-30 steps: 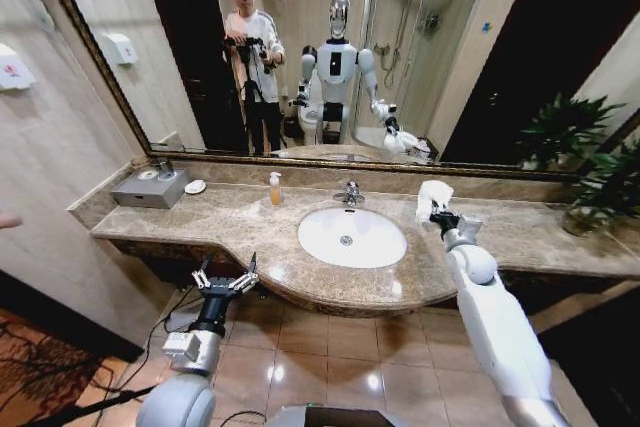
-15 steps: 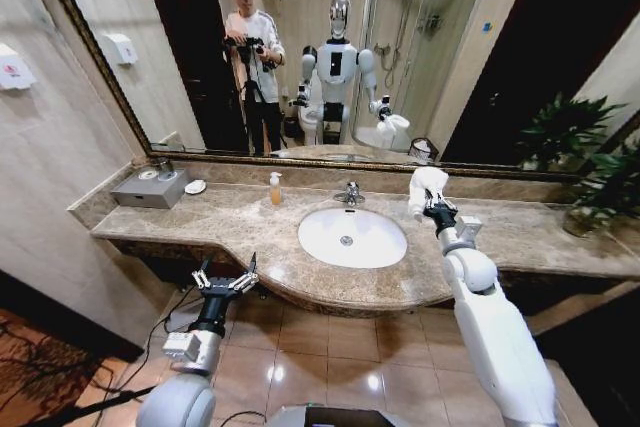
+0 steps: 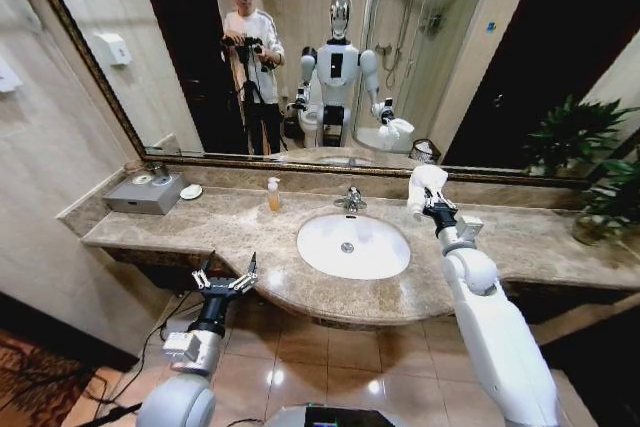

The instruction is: Pick up the towel from the sink counter and wipe the mirror surface.

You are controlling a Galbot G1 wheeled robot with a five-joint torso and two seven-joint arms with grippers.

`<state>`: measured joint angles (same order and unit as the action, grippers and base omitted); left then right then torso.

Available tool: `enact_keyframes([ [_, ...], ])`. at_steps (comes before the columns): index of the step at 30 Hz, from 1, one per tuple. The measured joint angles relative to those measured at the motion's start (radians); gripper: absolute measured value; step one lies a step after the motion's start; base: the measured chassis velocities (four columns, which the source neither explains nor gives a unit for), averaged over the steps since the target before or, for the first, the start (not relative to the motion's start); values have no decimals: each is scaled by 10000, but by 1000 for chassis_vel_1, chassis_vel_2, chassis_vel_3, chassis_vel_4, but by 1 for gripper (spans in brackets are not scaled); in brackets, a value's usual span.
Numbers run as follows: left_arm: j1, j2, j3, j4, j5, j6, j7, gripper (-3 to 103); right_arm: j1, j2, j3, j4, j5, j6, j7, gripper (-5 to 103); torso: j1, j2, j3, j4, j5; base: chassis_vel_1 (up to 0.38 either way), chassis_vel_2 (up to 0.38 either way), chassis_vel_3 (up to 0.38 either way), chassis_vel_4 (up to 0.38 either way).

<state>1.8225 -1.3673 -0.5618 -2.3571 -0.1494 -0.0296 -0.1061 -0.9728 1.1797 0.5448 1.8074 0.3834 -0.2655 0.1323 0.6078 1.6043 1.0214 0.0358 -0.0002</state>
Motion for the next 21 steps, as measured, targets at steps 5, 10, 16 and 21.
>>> enact_keyframes([
  [5, 0, 0, 0, 0, 0, 0, 0, 100, -4, 6, -20, 73, 3, -34, 44, 11, -1, 0, 0, 2, 2, -50, 60, 73, -59],
  [10, 0, 0, 0, 0, 0, 0, 0, 100, 42, 4, -39, 148, 52, -98, 104, 11, -2, 0, 0, 2, 0, -53, 71, 57, -55],
  [16, 0, 0, 0, 0, 0, 0, 0, 100, -12, 14, -39, 265, 30, -128, 47, 11, -2, 0, 0, 0, 1, -73, 76, 66, -72],
  [21, 0, 0, 0, 0, 0, 0, 0, 100, -50, 27, -52, 722, -11, -159, 100, 11, -1, 0, 0, 2, 4, -70, 71, 82, -62],
])
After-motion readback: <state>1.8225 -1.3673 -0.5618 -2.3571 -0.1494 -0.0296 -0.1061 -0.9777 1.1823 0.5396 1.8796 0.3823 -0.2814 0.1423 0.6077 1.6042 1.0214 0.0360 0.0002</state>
